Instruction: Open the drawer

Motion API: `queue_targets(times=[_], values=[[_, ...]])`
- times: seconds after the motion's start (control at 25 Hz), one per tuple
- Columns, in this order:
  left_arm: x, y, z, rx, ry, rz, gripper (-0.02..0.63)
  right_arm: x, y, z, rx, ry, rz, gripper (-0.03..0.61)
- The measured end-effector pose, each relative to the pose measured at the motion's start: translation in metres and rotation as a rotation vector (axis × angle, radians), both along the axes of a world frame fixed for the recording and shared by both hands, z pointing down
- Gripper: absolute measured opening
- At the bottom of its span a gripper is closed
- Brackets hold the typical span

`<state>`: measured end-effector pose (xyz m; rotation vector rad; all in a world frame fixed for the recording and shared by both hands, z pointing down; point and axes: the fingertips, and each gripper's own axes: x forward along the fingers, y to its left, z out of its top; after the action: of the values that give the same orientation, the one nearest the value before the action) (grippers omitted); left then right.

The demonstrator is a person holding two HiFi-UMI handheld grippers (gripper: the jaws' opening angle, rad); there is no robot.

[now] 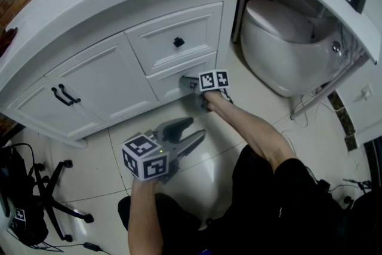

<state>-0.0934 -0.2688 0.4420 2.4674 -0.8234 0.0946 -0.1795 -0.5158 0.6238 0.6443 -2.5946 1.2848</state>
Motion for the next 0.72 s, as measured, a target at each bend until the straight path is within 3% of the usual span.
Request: queue_targets(times=[0.72], values=[[-0.002,0.002,-0.007,0.017,0.009,-0.002,0.215,0.007,0.017,-0.002,-0.001,0.011,-0.068,0.141]])
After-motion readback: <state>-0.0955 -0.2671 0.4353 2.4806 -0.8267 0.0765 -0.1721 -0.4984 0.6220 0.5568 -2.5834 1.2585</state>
